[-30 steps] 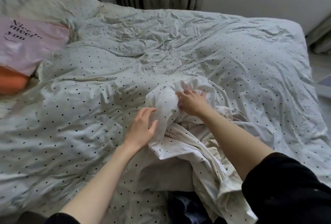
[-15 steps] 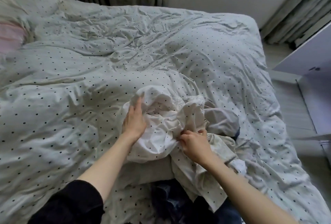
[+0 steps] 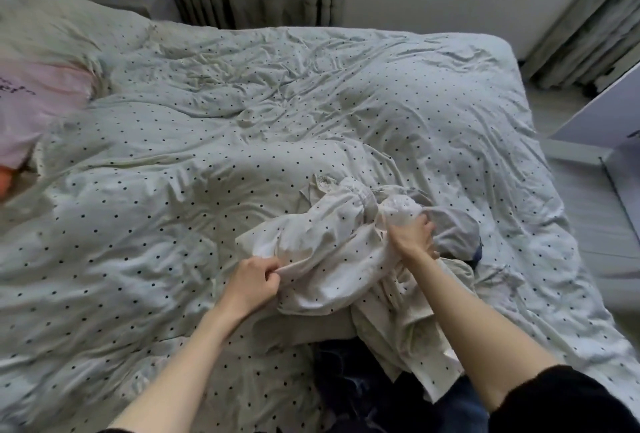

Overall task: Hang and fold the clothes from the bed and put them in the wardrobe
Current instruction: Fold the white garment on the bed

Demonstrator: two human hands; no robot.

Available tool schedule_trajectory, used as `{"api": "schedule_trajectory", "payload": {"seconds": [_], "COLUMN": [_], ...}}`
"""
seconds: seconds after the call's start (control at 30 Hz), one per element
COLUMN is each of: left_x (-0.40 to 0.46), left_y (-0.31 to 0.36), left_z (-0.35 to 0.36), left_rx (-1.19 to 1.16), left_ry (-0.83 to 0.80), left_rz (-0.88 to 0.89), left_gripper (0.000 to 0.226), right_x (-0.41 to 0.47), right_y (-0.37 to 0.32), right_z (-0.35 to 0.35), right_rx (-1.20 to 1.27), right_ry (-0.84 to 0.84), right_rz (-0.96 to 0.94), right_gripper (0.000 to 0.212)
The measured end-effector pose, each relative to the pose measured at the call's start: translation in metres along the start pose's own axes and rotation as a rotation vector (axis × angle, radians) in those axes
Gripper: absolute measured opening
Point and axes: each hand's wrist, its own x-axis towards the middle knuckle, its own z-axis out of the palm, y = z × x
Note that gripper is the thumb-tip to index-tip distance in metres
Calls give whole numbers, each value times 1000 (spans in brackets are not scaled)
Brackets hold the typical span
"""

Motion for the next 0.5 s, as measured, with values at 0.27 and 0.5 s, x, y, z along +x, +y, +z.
{"api": "schedule_trajectory", "payload": {"seconds": [0.27, 0.5], "left_x": [33, 95], "left_y": [48, 84], "left_z": [-9, 5], "left_rx": [235, 401], "left_ry": [234, -70], "left_rz": [-2, 181], "left_gripper": [43, 65], "right_x": [-32, -57], "right_y": [73, 125], "right_z": [-8, -22], "right_rx": [-150, -290], "right_ry": [-5, -111], "right_rz": [-284, -419], "right_gripper": [16, 12]}}
